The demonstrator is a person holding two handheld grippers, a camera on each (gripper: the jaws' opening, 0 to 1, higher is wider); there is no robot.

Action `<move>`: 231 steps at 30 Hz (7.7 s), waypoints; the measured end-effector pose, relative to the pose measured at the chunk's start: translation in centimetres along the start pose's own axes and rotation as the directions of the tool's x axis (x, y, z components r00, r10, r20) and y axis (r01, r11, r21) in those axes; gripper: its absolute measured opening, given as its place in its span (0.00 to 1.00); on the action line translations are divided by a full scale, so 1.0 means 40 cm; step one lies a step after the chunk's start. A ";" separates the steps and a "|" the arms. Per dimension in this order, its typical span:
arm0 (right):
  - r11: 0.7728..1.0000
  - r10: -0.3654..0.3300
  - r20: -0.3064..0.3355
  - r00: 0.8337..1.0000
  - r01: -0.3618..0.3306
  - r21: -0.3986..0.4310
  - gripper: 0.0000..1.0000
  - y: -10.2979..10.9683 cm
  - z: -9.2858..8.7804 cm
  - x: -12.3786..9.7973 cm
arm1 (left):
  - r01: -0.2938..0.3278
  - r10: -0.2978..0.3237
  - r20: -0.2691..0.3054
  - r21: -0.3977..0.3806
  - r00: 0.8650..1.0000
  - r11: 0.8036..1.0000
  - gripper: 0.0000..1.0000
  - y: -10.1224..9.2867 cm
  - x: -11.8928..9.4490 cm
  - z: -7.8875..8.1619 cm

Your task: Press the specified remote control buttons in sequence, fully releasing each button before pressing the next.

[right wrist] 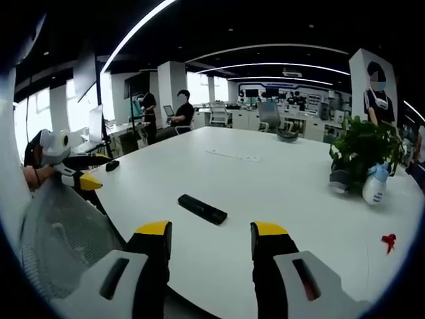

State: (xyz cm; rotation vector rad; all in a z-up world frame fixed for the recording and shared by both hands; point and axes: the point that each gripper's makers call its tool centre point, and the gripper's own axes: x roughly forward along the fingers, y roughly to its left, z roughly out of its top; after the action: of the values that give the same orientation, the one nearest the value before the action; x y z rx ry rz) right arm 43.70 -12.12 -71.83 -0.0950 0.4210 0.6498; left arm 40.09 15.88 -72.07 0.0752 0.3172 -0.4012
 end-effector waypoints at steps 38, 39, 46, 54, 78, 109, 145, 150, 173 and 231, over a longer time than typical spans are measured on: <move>0.999 -0.030 0.052 0.998 0.028 0.038 0.47 -0.014 0.026 -0.011 | 0.412 -0.300 -0.488 0.139 0.820 0.900 0.96 -0.033 0.123 -0.120; 0.999 -0.032 0.053 0.998 0.030 0.036 0.47 -0.014 0.026 -0.011 | 0.422 -0.300 -0.509 0.142 0.807 0.895 0.96 -0.031 0.128 -0.126; 0.999 -0.044 0.060 0.997 0.042 0.032 0.47 -0.017 0.031 -0.014 | 0.477 -0.304 -0.576 0.174 0.759 0.861 0.97 -0.026 0.167 -0.143; 0.999 -0.053 0.049 0.997 0.052 0.012 0.46 -0.016 0.029 -0.014 | 0.533 -0.320 -0.619 0.191 0.717 0.824 0.97 -0.039 0.214 -0.147; 0.997 -0.071 0.047 0.996 0.070 0.017 0.45 -0.021 0.034 -0.017 | 0.612 -0.319 -0.709 0.199 0.629 0.766 0.95 -0.004 0.325 -0.149; 0.996 -0.073 -0.027 0.997 0.072 -0.058 0.42 -0.026 -0.004 -0.009 | 0.663 -0.299 -0.782 0.187 0.548 0.725 0.91 -0.011 0.424 -0.150; 0.983 -0.176 -0.102 0.979 0.169 -0.069 0.45 -0.074 -0.039 -0.012 | 0.738 -0.309 -0.810 0.209 0.499 0.642 0.65 -0.068 0.521 -0.181; 0.984 -0.169 -0.110 0.979 0.162 -0.068 0.45 -0.072 -0.043 -0.011 | 0.745 -0.317 -0.814 0.196 0.486 0.638 0.65 -0.079 0.533 -0.185; 0.986 -0.159 -0.132 0.978 0.150 -0.074 0.44 -0.068 -0.054 -0.007 | 0.778 -0.296 -0.845 0.203 0.446 0.594 0.65 -0.097 0.568 -0.223; 0.988 -0.138 -0.158 0.978 0.126 -0.087 0.42 -0.057 -0.063 -0.002 | 0.821 -0.264 -0.855 0.273 0.446 0.502 0.26 -0.118 0.600 -0.218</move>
State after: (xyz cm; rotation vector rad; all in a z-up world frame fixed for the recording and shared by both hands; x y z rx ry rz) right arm 44.14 -14.52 -74.20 -0.2483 0.5432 0.5285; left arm 56.65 3.79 -88.04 0.9133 1.0263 -1.2359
